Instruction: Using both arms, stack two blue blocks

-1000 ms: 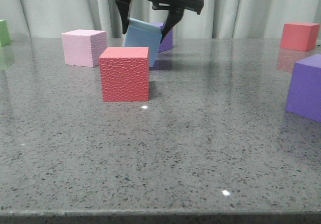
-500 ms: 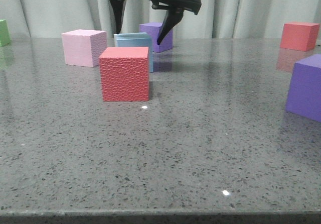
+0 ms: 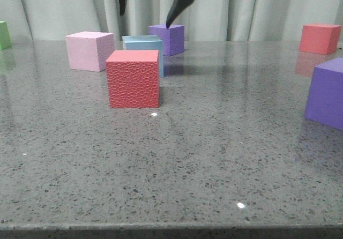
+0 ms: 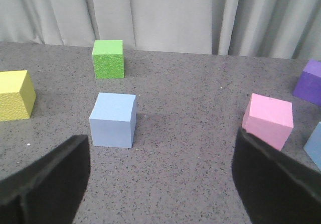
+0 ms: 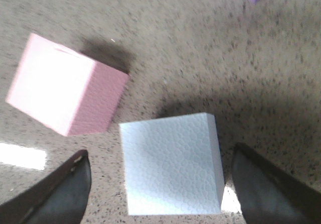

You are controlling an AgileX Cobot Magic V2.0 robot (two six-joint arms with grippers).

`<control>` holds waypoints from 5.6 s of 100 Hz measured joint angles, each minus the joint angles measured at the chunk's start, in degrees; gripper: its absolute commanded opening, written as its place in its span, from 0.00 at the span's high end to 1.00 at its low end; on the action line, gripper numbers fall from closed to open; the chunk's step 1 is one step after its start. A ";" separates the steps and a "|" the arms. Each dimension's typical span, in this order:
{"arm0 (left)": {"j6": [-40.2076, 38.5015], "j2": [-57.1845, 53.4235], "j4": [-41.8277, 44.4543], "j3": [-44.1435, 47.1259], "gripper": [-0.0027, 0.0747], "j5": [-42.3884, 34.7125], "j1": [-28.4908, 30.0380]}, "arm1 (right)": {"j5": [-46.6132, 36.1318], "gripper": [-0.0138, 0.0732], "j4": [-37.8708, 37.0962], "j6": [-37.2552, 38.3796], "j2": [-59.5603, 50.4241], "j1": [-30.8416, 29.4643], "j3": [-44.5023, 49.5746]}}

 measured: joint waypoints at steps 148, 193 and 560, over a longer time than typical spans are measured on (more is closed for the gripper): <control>3.10 49.13 0.17 -50.27 0.24 35.60 8.00 | 4.63 0.38 3.12 -15.36 -13.85 0.00 -2.16; 4.41 58.30 0.64 -51.55 0.24 35.11 8.00 | 4.63 0.38 3.14 -15.72 -13.85 0.00 -2.16; -32.59 68.18 8.54 -82.38 0.53 48.83 -33.35 | -14.19 0.38 -17.65 -10.98 -69.90 0.00 67.19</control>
